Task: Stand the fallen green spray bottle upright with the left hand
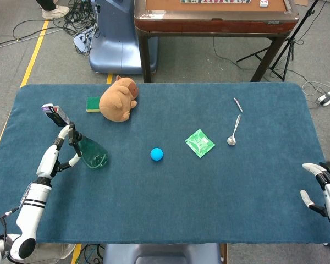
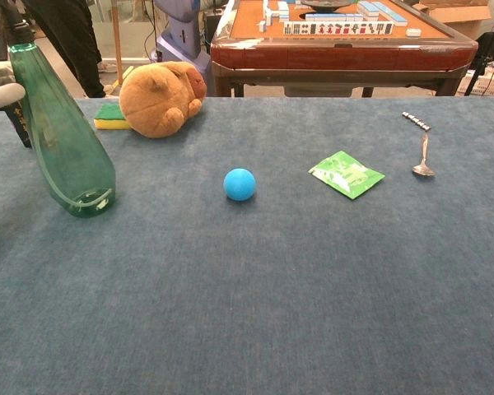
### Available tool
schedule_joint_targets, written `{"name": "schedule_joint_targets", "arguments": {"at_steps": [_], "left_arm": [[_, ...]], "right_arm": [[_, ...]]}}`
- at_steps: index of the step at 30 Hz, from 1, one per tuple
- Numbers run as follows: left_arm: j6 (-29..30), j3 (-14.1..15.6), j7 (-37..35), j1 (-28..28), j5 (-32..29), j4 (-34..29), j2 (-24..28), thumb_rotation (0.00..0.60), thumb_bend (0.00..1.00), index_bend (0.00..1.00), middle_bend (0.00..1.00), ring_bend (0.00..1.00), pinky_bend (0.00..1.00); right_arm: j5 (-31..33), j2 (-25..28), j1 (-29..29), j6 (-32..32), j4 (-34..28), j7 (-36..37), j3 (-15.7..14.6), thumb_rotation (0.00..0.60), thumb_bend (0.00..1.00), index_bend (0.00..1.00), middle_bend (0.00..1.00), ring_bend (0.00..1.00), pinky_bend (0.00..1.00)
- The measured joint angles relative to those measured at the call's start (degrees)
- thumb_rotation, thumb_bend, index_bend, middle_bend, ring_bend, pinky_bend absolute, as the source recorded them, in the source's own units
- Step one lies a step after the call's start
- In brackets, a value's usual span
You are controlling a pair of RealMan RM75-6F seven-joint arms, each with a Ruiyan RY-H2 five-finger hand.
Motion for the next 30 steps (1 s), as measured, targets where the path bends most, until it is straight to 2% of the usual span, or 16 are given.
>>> {"name": "schedule_joint_targets", "arguments": {"at_steps": [3, 5, 7, 12, 18, 23, 30], "left_arm": [[0.6, 0.1, 1.4, 1.0, -0.7, -1.4, 1.5, 0.414, 0.28, 0.00, 0.00, 0.00, 0.01], [1.2, 0.1, 2.9, 1.7, -1.3, -2.2, 2.5, 0.549, 0.28, 0.00, 0.00, 0.00, 0.01], [1.9, 0.2, 4.8, 2.4, -1.8, -2.9, 3.5, 0.600, 0.28, 0.00, 0.00, 0.00, 0.01], [4.4, 0.9, 11.3, 4.3, -2.5, -4.5, 5.6, 0.600, 0.28, 0.00, 0.00, 0.00, 0.01], [9.8, 3.1, 23.1, 7.6, -2.1, -7.5, 8.0, 0.600, 0.28, 0.03, 0.00, 0.00, 0.01], [15.2, 6.5, 32.4, 11.3, 0.4, -12.2, 10.1, 0.600, 0.28, 0.04, 0.00, 0.00, 0.01], [19.5, 10.0, 38.4, 14.4, 6.4, -15.5, 11.2, 0.600, 0.28, 0.05, 0.00, 0.00, 0.00]], "right_arm": [[0.1, 0.0, 0.1, -0.2, 0.2, 0.1, 0.0, 0.600, 0.33, 0.25, 0.26, 0.13, 0.19], [0.1, 0.0, 0.2, -0.3, 0.2, 0.2, 0.1, 0.600, 0.33, 0.25, 0.26, 0.13, 0.19], [0.1, 0.0, 0.3, -0.4, 0.3, 0.2, 0.1, 0.600, 0.33, 0.25, 0.26, 0.13, 0.19], [0.1, 0.0, 0.6, -1.2, 0.3, 0.2, -0.1, 0.600, 0.33, 0.25, 0.26, 0.13, 0.19], [-0.3, 0.0, 1.0, -1.8, -0.2, 0.0, -0.3, 0.600, 0.33, 0.25, 0.26, 0.13, 0.19], [-1.0, 0.1, 1.1, -2.1, -0.7, 0.9, -0.7, 0.600, 0.33, 0.25, 0.26, 0.13, 0.19], [-1.3, 0.1, 1.2, -2.0, -0.8, 1.0, -1.0, 0.600, 0.33, 0.25, 0.26, 0.13, 0.19]]}}
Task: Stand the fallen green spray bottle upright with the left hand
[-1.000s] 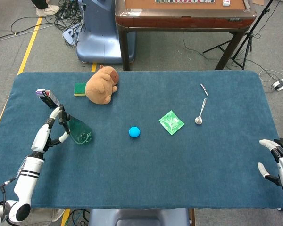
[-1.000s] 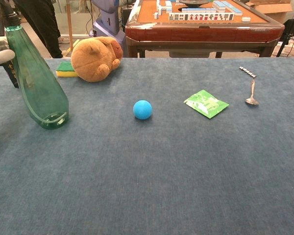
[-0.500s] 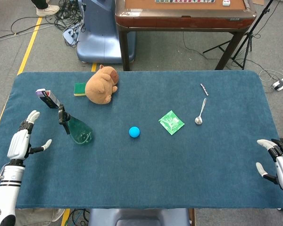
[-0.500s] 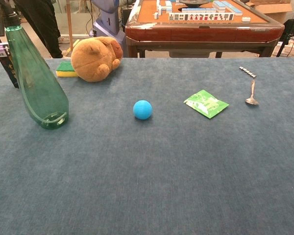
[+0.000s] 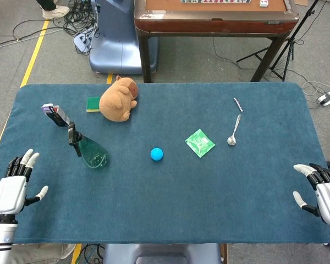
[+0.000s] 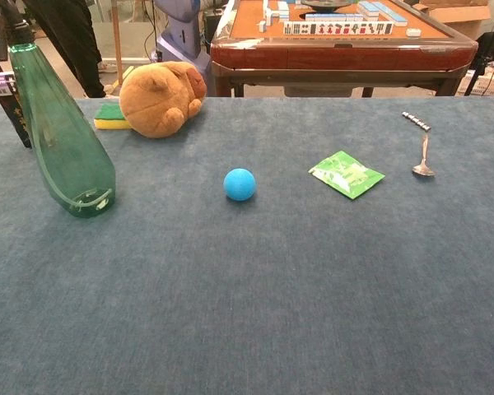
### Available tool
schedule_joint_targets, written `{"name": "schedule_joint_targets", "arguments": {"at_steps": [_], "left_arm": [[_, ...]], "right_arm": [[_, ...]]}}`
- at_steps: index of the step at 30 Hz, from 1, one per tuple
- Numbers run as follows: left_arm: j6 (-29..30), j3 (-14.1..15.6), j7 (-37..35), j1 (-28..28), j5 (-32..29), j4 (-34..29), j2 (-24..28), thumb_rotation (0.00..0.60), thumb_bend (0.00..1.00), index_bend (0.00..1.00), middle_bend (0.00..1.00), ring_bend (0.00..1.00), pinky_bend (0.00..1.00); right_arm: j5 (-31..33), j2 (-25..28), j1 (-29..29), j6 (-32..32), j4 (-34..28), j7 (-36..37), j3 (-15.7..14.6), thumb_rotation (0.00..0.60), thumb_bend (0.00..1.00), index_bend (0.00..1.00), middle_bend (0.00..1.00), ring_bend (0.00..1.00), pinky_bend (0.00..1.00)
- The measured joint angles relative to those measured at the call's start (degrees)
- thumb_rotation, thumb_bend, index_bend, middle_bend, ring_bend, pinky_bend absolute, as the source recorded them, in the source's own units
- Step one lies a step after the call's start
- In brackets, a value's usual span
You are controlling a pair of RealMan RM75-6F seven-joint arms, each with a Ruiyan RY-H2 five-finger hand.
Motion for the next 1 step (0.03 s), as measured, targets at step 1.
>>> {"name": "schedule_joint_targets", "arguments": {"at_steps": [1], "left_arm": [[0.6, 0.3, 0.7, 0.3, 0.9, -0.3, 0.0, 0.600, 0.28, 0.05, 0.00, 0.00, 0.00]], "right_arm": [[0.0, 0.0, 0.0, 0.0, 0.0, 0.0, 0.0, 0.600, 0.33, 0.25, 0.26, 0.13, 0.19]]}}
